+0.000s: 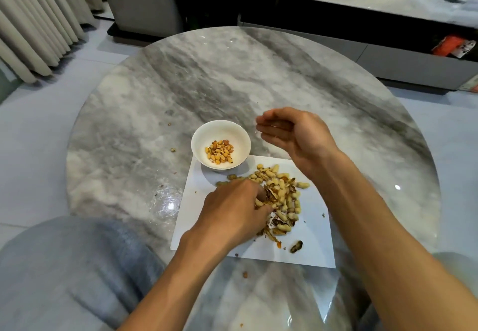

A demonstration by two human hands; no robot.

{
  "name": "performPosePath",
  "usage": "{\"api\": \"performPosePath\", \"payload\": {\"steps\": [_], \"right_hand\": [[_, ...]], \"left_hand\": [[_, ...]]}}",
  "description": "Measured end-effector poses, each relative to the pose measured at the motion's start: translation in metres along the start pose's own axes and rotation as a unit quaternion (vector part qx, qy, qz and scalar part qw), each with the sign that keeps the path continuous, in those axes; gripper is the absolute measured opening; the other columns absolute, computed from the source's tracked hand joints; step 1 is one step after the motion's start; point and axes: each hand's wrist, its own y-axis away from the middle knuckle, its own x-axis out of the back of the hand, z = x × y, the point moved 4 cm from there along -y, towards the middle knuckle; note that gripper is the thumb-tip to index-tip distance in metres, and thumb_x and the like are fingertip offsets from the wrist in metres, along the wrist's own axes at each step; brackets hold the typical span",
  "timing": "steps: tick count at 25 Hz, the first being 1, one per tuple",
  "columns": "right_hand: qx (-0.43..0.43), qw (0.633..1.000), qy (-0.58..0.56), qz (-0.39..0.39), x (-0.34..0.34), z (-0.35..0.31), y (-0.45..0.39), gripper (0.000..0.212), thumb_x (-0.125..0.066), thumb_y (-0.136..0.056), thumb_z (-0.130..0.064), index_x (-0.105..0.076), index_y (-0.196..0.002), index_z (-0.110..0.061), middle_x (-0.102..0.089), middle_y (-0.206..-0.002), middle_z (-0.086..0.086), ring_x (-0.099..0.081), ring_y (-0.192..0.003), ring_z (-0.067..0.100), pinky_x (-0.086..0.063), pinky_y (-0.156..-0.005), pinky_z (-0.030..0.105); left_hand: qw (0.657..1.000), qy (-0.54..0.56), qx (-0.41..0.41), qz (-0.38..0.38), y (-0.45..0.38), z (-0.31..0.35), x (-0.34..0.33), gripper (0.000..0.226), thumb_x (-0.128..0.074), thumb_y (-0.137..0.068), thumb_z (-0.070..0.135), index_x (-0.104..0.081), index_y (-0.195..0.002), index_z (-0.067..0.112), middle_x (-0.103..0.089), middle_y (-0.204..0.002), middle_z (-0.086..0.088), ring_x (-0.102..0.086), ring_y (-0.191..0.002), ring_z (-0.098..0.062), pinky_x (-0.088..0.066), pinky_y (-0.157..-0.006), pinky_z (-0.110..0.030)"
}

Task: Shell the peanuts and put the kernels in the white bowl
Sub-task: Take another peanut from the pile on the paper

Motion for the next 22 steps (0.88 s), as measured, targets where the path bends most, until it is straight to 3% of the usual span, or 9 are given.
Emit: {"api": "performPosePath", "payload": {"steps": [3, 6, 8, 11, 13, 15, 18, 22], "right_hand": [[0.048, 0.974, 0.204, 0.085, 0.065, 0.008, 0.024, 0.015, -0.061, -0.09, -0.002, -0.073, -0.094, -0.011, -0.076, -0.084, 0.007, -0.07, -0.074, 0.019, -0.057, -0.069, 0.03], [0.042, 0.869, 0.48, 0.114, 0.107, 0.044, 0.031, 0.016, -0.065, -0.09, -0.009, -0.07, -0.094, -0.023, -0.073, -0.087, -0.002, -0.066, -0.075, 0.017, -0.051, -0.062, 0.025], [0.036, 0.833, 0.546, 0.078, 0.112, 0.066, 0.023, 0.011, -0.073, -0.088, -0.023, -0.071, -0.098, -0.026, -0.068, -0.093, -0.005, -0.064, -0.082, 0.017, -0.05, -0.07, 0.029], [0.075, 0.799, 0.594, 0.06, 0.105, 0.075, 0.017, 0.007, -0.069, -0.091, -0.025, -0.072, -0.092, -0.019, -0.068, -0.093, -0.001, -0.063, -0.083, 0.02, -0.049, -0.07, 0.031], [0.091, 0.807, 0.58, 0.065, 0.101, 0.069, 0.022, 0.006, -0.066, -0.093, -0.022, -0.071, -0.092, -0.019, -0.069, -0.091, -0.001, -0.062, -0.082, 0.019, -0.047, -0.066, 0.028], [0.134, 0.839, 0.526, 0.039, 0.092, 0.055, 0.038, 0.005, -0.067, -0.093, -0.019, -0.072, -0.094, -0.02, -0.07, -0.087, -0.005, -0.062, -0.08, 0.013, -0.047, -0.065, 0.024], [0.202, 0.891, 0.406, -0.027, 0.068, 0.032, 0.074, 0.009, -0.074, -0.088, -0.018, -0.077, -0.097, -0.02, -0.07, -0.084, -0.008, -0.066, -0.079, 0.012, -0.051, -0.07, 0.022], [0.152, 0.971, 0.181, -0.018, 0.056, 0.026, 0.098, 0.018, -0.079, -0.074, -0.019, -0.078, -0.091, -0.011, -0.074, -0.081, 0.006, -0.07, -0.075, 0.021, -0.059, -0.072, 0.029]], "left_hand": [[1.0, -0.023, 0.003, -0.005, -0.002, -0.006, -0.002, 0.027, -0.06, -0.093, 0.046, -0.069, -0.113, 0.03, -0.069, -0.114, 0.003, -0.066, -0.097, -0.021, -0.054, -0.079, -0.034], [0.999, -0.036, 0.01, -0.001, -0.005, -0.007, -0.003, 0.024, -0.06, -0.094, 0.045, -0.068, -0.112, 0.031, -0.068, -0.114, 0.001, -0.066, -0.098, -0.023, -0.054, -0.081, -0.036], [0.999, -0.038, 0.013, -0.009, -0.005, -0.006, -0.004, 0.025, -0.06, -0.094, 0.045, -0.068, -0.112, 0.031, -0.068, -0.114, 0.002, -0.065, -0.098, -0.023, -0.053, -0.079, -0.034], [0.999, -0.039, 0.015, -0.008, -0.003, -0.005, -0.008, 0.023, -0.06, -0.093, 0.044, -0.069, -0.109, 0.03, -0.071, -0.108, 0.003, -0.066, -0.094, -0.021, -0.055, -0.078, -0.035], [0.999, -0.013, 0.016, 0.029, -0.006, -0.006, -0.006, 0.023, -0.061, -0.094, 0.042, -0.069, -0.112, 0.031, -0.072, -0.106, 0.006, -0.067, -0.093, -0.018, -0.056, -0.08, -0.035], [0.992, 0.1, 0.019, 0.081, -0.009, -0.001, -0.002, 0.022, -0.064, -0.093, 0.037, -0.07, -0.114, 0.032, -0.072, -0.1, 0.012, -0.067, -0.089, -0.005, -0.054, -0.08, -0.029], [0.937, 0.338, 0.015, 0.083, -0.009, 0.011, -0.002, 0.021, -0.072, -0.089, 0.025, -0.074, -0.109, 0.029, -0.073, -0.092, 0.014, -0.066, -0.086, 0.001, -0.054, -0.081, -0.023], [0.863, 0.503, 0.01, 0.055, -0.006, 0.016, -0.003, 0.018, -0.074, -0.085, 0.005, -0.077, -0.097, 0.018, -0.078, -0.092, 0.001, -0.074, -0.091, -0.014, -0.058, -0.083, -0.029]]}}
